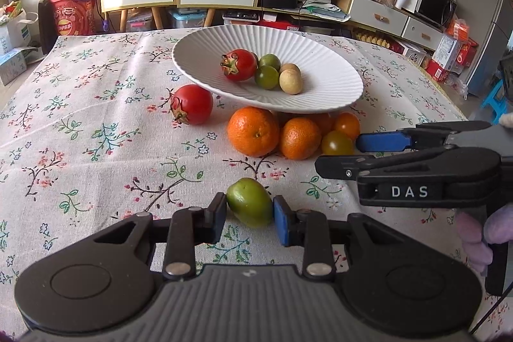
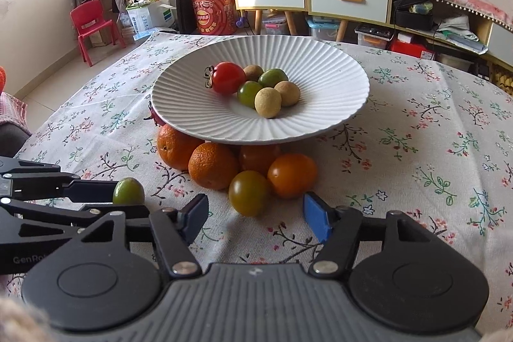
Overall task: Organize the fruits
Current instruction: 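Grasp a small yellow-orange fruit with the right tool while the left tool holds the lime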
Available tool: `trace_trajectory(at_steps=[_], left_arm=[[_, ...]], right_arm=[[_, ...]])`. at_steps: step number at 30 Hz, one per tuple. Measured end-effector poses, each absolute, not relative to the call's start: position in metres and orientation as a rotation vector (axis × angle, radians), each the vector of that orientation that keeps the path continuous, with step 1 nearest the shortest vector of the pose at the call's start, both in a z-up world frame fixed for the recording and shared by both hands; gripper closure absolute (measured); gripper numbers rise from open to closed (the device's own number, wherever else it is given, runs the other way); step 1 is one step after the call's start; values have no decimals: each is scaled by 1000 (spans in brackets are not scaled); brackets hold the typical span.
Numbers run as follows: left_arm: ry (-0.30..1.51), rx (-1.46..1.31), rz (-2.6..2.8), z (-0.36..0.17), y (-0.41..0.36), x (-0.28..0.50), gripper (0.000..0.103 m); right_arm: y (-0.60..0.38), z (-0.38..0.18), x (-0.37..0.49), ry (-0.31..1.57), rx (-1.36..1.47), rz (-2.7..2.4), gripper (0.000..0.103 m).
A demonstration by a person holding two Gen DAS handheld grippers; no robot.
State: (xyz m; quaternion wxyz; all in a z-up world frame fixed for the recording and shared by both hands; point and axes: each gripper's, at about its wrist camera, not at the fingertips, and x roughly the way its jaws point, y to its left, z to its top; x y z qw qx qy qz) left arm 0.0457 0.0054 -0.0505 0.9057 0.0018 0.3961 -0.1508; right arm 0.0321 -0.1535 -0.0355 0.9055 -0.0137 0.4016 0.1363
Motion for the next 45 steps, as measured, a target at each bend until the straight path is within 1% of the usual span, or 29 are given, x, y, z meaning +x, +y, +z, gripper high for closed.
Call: trace_trajectory(at_steps=[2,3,5,9,11,12,33,45], left_arm=[[818,3,-312,-50,5,46,77],[818,3,-312,-50,6,46,77],[818,3,-312,-50,6,46,77],[817,5,-311,-50,5,45,77],[817,6,-311,-50,5,45,77],[816,7,-312,-50,5,45,77],[802,-1,-338,-40,3,45,77],[759,-33,-357,-23,5,49,78]], right_arm=[[-152,-36,33,827,-28,270,51],[-152,-36,33,826,-30,264,52],[-152,-37,34,825,-34,252,59],[-153,-36,35,831,-28,241,66],[-153,-36,35,836,-25,248,76],[-153,-36,35,839,-23,254,78],[-152,-22,31,856,-4,278,79],[-158,-5,28,834,40,279,79]])
